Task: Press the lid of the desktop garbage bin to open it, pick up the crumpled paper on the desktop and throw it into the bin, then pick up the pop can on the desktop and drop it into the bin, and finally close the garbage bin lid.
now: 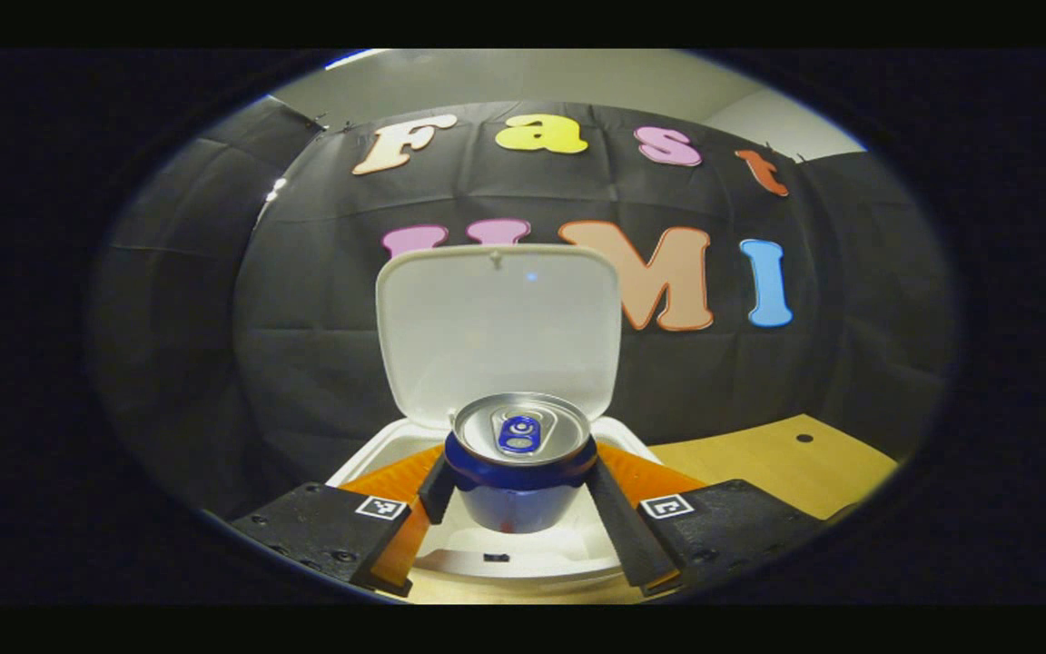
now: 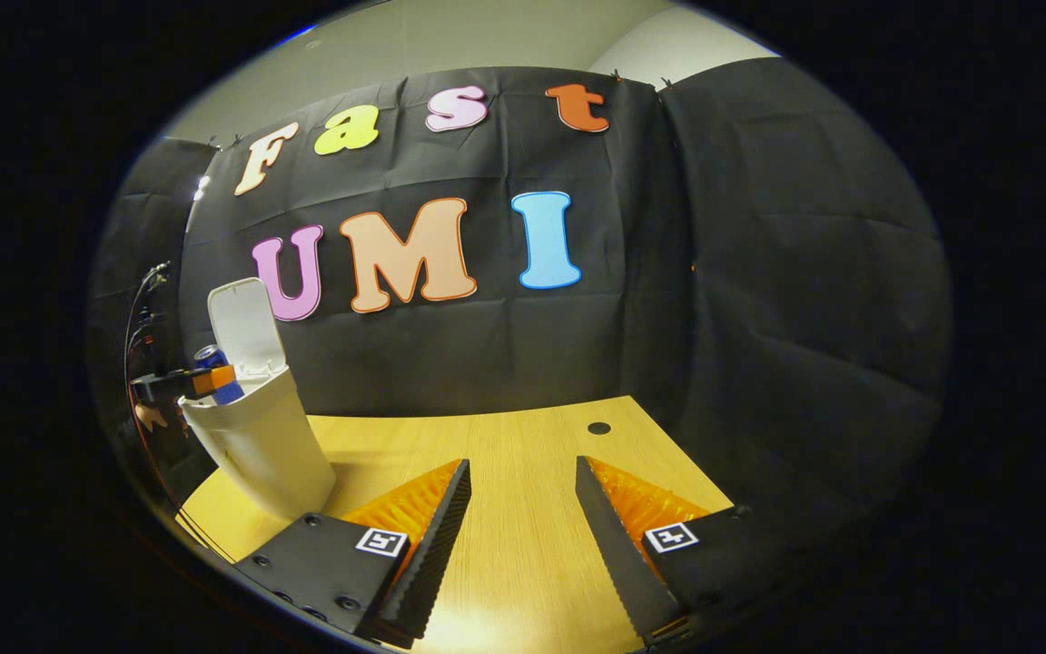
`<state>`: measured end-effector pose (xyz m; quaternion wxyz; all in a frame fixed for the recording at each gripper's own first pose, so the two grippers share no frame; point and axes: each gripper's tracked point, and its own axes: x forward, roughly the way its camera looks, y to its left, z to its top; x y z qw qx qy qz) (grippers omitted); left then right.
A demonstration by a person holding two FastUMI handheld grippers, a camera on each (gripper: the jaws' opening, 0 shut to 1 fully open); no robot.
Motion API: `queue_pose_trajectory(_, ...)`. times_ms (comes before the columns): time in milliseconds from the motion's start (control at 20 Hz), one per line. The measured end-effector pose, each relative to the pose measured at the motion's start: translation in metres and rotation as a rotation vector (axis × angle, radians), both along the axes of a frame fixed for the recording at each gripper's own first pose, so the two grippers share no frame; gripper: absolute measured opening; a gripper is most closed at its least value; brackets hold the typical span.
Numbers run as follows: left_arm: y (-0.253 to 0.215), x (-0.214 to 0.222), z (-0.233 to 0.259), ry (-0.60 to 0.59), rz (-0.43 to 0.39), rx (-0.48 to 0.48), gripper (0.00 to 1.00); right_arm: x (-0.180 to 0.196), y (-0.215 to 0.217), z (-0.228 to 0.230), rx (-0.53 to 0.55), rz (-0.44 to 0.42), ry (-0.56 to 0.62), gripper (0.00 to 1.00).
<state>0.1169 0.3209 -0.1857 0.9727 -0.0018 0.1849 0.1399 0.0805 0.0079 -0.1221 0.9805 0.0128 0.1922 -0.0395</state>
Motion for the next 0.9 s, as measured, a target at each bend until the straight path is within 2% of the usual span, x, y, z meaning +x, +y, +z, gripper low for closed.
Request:
queue_pose_trajectory(100,-0.003,-0.005,-0.007,0.000,0.011,0.000,0.88,0.000,0.005,0.000,-0.012,0.008,0.002,0.77)
queue_pose_trajectory(150,0.000,0.000,0.004,-0.038,0.005,0.014,0.96,0.001,0.008,0.000,-0.016,0.014,0.004,0.80)
queue_pose_trajectory(300,0.000,0.009,0.030,-0.095,-0.001,0.061,0.95,0.004,0.018,-0.001,-0.016,0.034,0.006,0.80)
queue_pose_trajectory(500,0.002,0.039,0.091,-0.175,-0.044,0.096,0.94,0.004,0.024,0.000,-0.022,0.040,-0.005,0.80)
queue_pose_trajectory(650,0.008,0.070,0.130,-0.222,-0.076,0.087,0.94,0.002,0.021,-0.001,-0.010,0.019,-0.007,0.77)
queue_pose_trajectory(900,0.026,0.119,0.172,-0.271,-0.097,0.118,0.94,-0.007,0.018,-0.013,0.028,-0.026,0.008,0.80)
